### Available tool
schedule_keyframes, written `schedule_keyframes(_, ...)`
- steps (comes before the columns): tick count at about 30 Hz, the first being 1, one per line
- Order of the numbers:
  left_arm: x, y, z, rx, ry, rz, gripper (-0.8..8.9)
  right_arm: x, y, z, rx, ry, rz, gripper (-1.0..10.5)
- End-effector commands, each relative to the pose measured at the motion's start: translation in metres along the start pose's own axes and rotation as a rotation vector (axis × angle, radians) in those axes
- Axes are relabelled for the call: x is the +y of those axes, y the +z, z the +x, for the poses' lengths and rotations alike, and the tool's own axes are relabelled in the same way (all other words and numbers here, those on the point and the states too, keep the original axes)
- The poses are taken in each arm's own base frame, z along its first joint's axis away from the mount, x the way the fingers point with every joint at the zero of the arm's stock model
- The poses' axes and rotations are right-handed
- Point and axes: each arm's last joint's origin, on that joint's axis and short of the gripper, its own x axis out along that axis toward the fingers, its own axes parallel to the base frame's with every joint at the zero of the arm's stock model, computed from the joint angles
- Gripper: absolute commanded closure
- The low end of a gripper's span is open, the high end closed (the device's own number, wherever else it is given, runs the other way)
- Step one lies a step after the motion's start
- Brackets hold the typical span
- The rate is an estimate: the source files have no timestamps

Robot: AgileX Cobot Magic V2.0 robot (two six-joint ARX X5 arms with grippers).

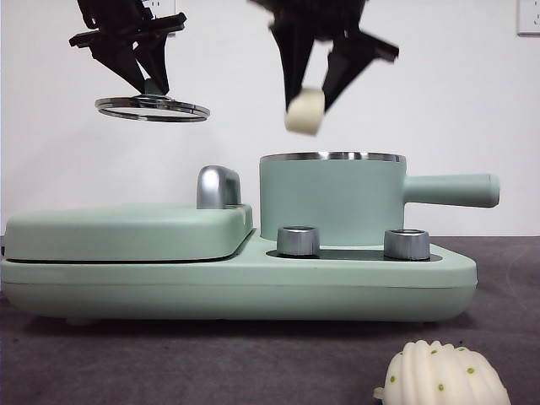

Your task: Put the buns in a small steamer

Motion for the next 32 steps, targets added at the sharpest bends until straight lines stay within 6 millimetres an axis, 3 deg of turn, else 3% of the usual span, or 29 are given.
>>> schedule_keyframes(1, 0.001, 0.010, -0.005, -0.061, 0.003, 0.004, 7.57, -0.008, 0.006, 0.012, 0.063, -0.020, 0.000, 7.9)
schedule_keyframes(7, 0.001, 0.010, -0.005, -0.063, 0.003, -0.003, 7.57, -0.025, 0.017, 0.038, 0.097, -0.037, 0.030, 7.9)
schedule_keyframes(16, 0.001, 0.010, -0.004, -0.063, 0.003, -0.005, 7.57, -0.027, 0.025, 0.064, 0.098, -0.035, 0.018, 7.9)
schedule_keyframes(32, 0.001, 0.011, -0.004, -0.065, 0.003, -0.013, 7.57, -0.026, 0.029, 0.074, 0.094, 0.021, 0.003, 7.6)
